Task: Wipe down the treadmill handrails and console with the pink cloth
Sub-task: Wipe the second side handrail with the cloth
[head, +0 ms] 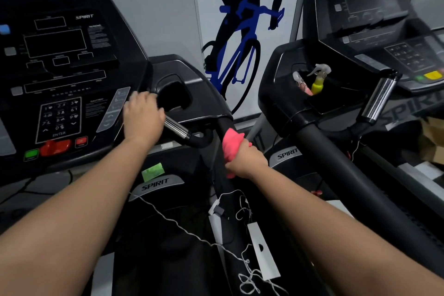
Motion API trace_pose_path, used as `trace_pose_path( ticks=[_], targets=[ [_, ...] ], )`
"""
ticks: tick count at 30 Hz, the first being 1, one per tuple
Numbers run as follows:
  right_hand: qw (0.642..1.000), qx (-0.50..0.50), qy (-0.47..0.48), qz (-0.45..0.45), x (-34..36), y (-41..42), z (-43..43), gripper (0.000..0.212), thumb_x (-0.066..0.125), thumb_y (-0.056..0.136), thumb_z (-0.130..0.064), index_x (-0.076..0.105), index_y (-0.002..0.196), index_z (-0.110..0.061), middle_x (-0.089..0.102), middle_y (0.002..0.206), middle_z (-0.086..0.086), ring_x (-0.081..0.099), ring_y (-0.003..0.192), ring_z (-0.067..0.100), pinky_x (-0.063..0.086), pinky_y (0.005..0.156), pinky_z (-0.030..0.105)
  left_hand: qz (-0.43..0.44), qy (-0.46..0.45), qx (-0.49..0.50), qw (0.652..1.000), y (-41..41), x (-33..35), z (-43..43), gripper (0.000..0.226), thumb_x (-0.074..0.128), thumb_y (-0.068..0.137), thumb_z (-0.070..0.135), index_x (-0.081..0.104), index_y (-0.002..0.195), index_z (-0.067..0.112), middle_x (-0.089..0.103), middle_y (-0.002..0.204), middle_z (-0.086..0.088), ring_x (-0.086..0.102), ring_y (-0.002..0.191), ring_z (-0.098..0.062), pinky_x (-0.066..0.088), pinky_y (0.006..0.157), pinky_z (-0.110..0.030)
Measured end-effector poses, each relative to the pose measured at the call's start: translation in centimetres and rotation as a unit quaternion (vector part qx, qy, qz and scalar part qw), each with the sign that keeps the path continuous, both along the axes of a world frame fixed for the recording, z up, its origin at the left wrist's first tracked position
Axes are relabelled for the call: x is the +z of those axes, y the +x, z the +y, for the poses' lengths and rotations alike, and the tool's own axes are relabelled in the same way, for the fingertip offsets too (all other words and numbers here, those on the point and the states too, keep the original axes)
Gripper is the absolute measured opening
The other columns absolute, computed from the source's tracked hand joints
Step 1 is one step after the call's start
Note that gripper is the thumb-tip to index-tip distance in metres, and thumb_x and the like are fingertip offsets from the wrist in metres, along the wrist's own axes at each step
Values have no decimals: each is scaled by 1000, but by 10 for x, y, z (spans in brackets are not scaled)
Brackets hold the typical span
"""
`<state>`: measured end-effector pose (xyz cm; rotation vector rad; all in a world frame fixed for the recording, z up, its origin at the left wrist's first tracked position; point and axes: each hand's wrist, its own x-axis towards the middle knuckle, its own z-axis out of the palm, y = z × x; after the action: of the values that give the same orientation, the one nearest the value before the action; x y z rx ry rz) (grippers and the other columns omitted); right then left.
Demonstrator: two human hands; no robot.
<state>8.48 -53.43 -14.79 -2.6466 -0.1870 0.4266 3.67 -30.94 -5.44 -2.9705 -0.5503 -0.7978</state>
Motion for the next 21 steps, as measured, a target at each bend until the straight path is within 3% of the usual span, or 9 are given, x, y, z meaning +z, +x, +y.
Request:
trace_pose_path(
  ticks=[3, 7, 9, 13, 17, 21],
  targets=[
    [999, 24, -30, 0, 1, -6, -5, 107, 75, 67, -39, 13, 146, -6, 45, 134, 16, 46, 124, 34, 42, 98, 39, 75, 125, -84, 986, 2, -10, -23, 40, 58, 87, 23, 57, 124, 10, 53, 132, -9, 33, 136, -29, 18, 112, -48],
    [999, 2, -42, -1, 11, 9, 12, 100, 73, 67, -41, 23, 143, 1, 48, 134, 14, 52, 122, 31, 47, 96, 42, 189, 172, -119, 959, 5, -38, -46, 42, 43, 92, 42, 59, 124, 18, 57, 128, -2, 35, 134, -22, 9, 115, -46],
    [999, -32, -24, 2, 15, 15, 23, 97, 74, 64, -39, 27, 141, -1, 51, 131, 12, 53, 119, 33, 49, 94, 47, 201, 194, -123, 952, 5, -53, -41, 46, 45, 91, 49, 60, 120, 17, 59, 121, -3, 42, 126, -25, 11, 115, -45],
    [998, -54, -10, -14, 10, 18, 31, 94, 75, 64, -35, 29, 139, -3, 50, 129, 11, 50, 120, 34, 48, 92, 49, 162, 236, -121, 951, 9, -66, -33, 39, 66, 80, 49, 65, 97, 13, 62, 96, -6, 55, 103, -29, 27, 107, -43],
    [998, -38, -4, -48, 4, 9, 18, 88, 72, 68, -38, 30, 138, -6, 47, 131, 14, 47, 121, 34, 46, 94, 42, 176, 193, -104, 960, 12, -65, -44, 45, 52, 89, 50, 57, 112, 12, 55, 115, -7, 44, 121, -29, 15, 114, -41],
    [996, -6, -60, -64, 0, -5, 16, 99, 74, 69, -39, 19, 143, -3, 44, 131, 17, 47, 121, 37, 47, 93, 48, 181, 189, -106, 959, 8, -66, -45, 47, 46, 93, 49, 52, 121, 11, 49, 125, -8, 36, 128, -29, 9, 115, -41]
  ],
)
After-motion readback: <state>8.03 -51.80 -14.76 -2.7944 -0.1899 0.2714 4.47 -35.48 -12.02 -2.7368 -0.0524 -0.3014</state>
